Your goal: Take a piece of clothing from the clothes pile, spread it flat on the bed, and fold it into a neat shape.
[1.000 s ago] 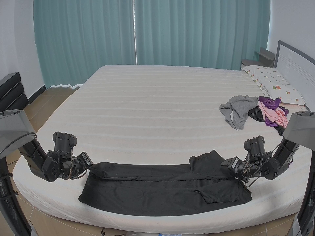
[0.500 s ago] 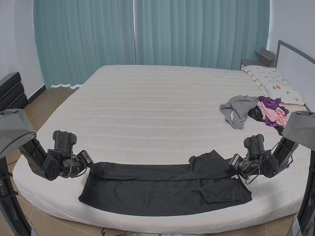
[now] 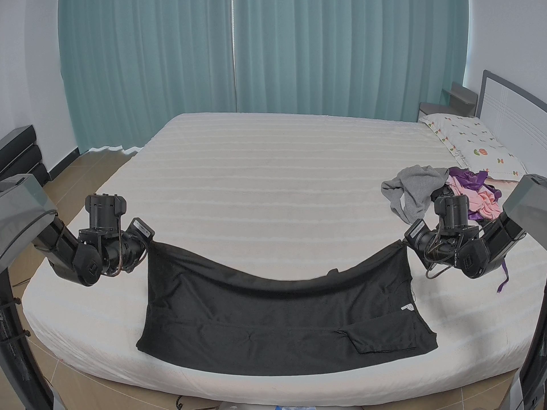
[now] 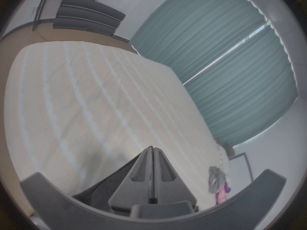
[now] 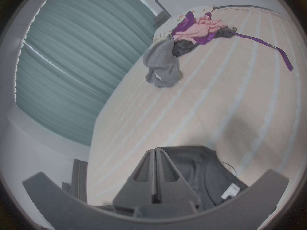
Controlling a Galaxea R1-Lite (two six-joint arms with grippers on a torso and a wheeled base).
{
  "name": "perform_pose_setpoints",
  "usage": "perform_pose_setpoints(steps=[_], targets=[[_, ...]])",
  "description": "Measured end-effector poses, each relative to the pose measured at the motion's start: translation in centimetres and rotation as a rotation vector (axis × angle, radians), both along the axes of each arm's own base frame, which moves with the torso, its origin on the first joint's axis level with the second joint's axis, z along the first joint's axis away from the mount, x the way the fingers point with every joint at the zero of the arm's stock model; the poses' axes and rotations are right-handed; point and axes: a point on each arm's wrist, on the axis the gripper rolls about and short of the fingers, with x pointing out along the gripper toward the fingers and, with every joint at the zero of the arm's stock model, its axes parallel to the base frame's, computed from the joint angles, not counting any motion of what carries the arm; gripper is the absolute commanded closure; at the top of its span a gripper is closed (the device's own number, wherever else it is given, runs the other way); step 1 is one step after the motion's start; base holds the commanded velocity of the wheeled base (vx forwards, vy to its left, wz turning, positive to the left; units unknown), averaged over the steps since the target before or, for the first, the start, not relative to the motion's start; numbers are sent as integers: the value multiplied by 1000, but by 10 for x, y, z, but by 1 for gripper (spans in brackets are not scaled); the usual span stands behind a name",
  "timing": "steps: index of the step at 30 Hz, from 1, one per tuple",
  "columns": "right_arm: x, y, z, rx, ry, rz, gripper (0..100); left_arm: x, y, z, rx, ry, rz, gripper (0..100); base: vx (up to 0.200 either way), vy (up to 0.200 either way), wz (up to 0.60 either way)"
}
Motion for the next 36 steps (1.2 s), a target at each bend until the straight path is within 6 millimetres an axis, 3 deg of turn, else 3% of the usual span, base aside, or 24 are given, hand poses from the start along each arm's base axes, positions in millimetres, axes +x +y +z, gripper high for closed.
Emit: perform_pose_setpoints(steps=[7,14,25,36], targets=[[6,-6,7,34,-29,-36,100,11,8,11,-60,-85,46,100,0,0,0],[-8,-8,-5,27,31,-29,100,5,11,-7,10,-20,13,100,0,0,0],[-45,-15,-19,-25,105,77,100,-17,15,-33,133,98,-64,100,0,0,0],[-63,-23,-30,-91,170,135,100,-20,26,-44,140,142,-43,100,0,0,0]])
